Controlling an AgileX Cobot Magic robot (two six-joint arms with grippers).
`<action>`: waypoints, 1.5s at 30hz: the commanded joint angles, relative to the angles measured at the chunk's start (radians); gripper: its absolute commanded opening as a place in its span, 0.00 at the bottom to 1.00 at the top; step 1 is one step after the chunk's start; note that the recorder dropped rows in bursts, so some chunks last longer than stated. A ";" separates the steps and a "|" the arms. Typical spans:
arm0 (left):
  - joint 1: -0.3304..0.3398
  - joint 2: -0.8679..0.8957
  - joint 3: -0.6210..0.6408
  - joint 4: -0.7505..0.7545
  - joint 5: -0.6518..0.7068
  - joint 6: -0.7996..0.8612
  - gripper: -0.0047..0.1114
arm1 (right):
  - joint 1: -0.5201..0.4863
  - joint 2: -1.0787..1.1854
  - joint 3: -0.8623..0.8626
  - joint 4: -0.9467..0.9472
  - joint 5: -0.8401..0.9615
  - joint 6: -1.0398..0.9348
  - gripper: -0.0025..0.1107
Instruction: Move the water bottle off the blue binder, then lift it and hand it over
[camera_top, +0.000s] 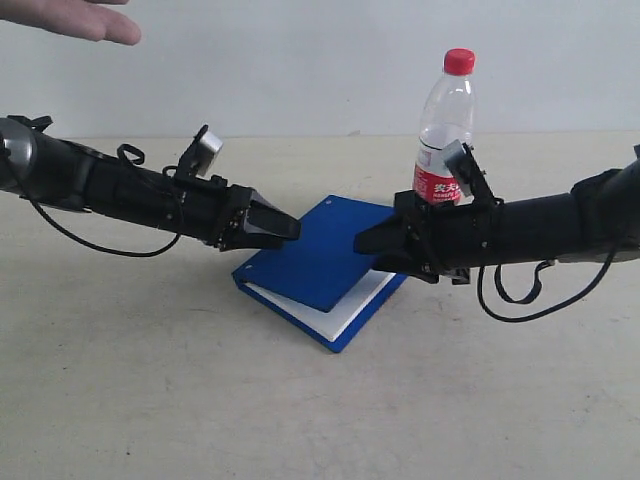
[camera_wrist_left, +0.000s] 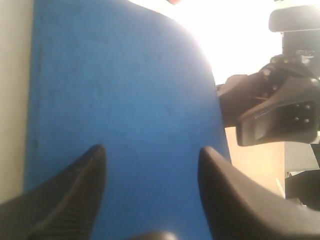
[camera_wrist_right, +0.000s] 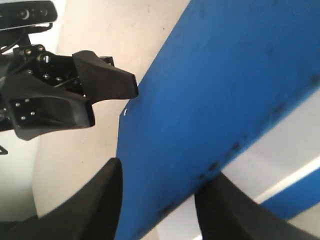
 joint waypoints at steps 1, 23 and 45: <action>-0.001 -0.005 -0.006 -0.032 0.009 0.048 0.49 | 0.005 0.060 -0.051 0.010 0.080 -0.008 0.38; 0.181 -0.007 -0.006 0.083 0.073 0.112 0.49 | 0.071 0.112 -0.095 -0.006 0.208 -0.300 0.02; 0.095 0.044 -0.006 0.083 0.143 0.289 0.50 | 0.071 0.112 -0.095 -0.057 0.247 -0.343 0.02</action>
